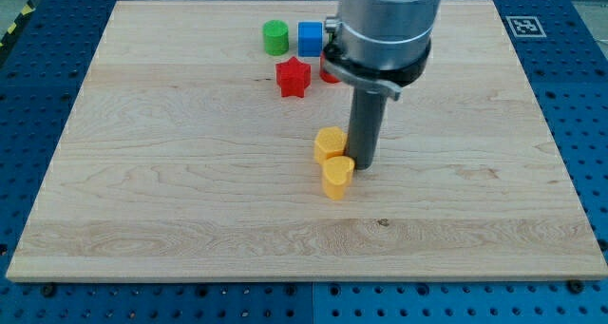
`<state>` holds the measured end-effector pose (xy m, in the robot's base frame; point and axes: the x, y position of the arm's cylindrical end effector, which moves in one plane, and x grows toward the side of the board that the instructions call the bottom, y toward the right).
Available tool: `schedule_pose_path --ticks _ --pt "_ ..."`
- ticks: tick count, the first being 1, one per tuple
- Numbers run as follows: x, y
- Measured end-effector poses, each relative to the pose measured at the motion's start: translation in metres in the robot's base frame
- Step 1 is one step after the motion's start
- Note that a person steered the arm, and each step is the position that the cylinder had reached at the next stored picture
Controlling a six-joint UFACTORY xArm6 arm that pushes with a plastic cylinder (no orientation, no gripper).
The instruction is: Move the yellow hexagon into the yellow heart
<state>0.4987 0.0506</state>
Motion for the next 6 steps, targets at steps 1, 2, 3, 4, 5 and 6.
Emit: schedule_pose_path --ticks 1,2,3,4,5,6 --pt "-0.012 -0.002" --pt "-0.021 0.002" --pt "-0.032 0.004" --pt "-0.059 0.002" --pt "-0.068 -0.034" --pt "-0.062 -0.049"
